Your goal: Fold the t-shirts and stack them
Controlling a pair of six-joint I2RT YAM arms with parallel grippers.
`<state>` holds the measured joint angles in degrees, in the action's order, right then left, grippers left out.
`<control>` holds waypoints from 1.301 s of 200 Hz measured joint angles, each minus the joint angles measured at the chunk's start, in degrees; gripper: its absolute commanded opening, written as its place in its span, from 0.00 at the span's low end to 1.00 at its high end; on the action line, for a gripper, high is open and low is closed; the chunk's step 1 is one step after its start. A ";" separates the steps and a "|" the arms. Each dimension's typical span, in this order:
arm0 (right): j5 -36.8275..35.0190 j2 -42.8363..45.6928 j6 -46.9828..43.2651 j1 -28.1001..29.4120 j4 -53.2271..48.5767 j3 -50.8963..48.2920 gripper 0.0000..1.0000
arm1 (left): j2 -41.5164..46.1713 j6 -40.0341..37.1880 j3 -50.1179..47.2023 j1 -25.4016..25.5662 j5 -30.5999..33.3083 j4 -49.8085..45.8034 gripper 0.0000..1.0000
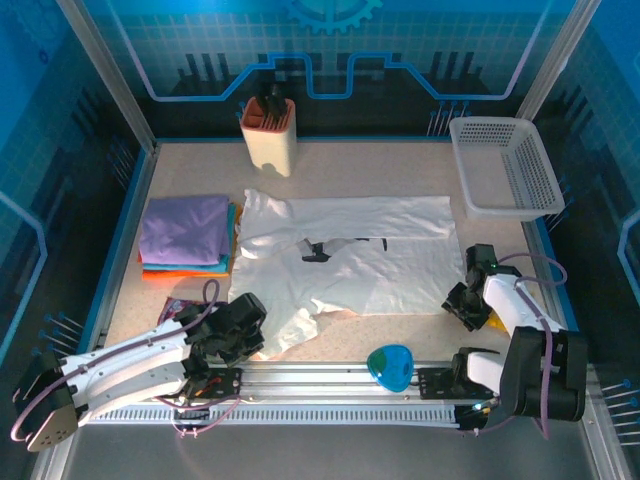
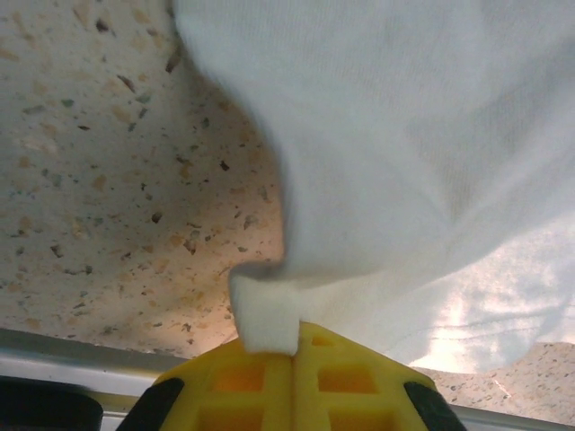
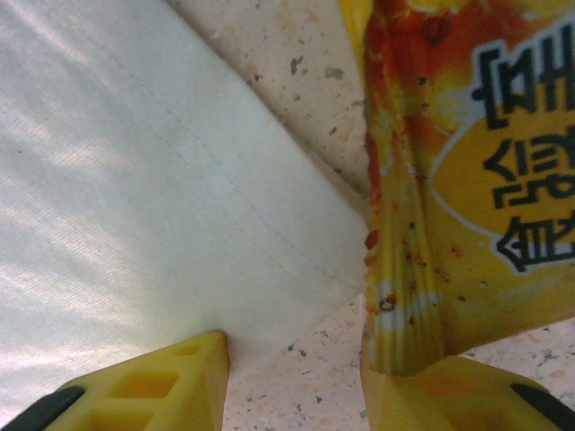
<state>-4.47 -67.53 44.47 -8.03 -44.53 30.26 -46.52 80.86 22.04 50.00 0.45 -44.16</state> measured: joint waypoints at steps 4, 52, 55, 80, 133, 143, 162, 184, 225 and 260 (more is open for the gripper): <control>0.02 -0.17 -0.09 -0.11 -0.04 0.09 0.41 | 0.11 -0.04 0.17 0.00 0.04 -0.28 0.00; 0.33 -1.25 -0.79 -0.42 -0.46 0.87 0.37 | 0.31 -1.44 2.78 0.00 0.48 -2.32 0.00; 0.33 -1.25 -0.85 -0.42 -0.46 0.87 0.36 | 0.31 -1.49 2.91 0.00 0.55 -2.43 0.00; 0.11 -1.60 -1.36 -0.57 0.00 1.01 0.26 | 0.31 -2.47 4.46 -0.28 1.09 -3.89 0.00; 1.51 -3.80 -2.75 -0.79 7.52 2.36 0.00 | 0.20 -8.76 11.96 -5.84 1.27 -9.35 0.00; 1.95 -3.98 -2.82 -0.79 8.72 2.67 0.00 | 0.11 -10.51 13.73 -7.63 1.25 -9.77 0.00; 2.82 -3.98 -3.17 -0.79 9.79 3.87 0.00 | -0.81 -13.55 16.57 -10.95 0.92 -9.77 0.00; 3.50 -3.98 -3.63 -0.79 9.84 5.79 0.00 | -3.02 -16.85 18.38 -14.14 -0.04 -9.53 0.00; 5.44 -5.20 -4.70 -0.92 9.42 9.01 0.00 | -6.97 -23.02 21.42 -19.39 -1.79 -9.42 0.00; 7.39 -7.85 -5.57 -1.05 9.01 11.34 0.00 | -8.11 -27.52 23.96 -22.88 -2.99 -9.14 0.00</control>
<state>2.92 -75.37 38.89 -9.08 -35.53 41.60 -54.63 53.34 46.00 27.11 -2.55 -53.30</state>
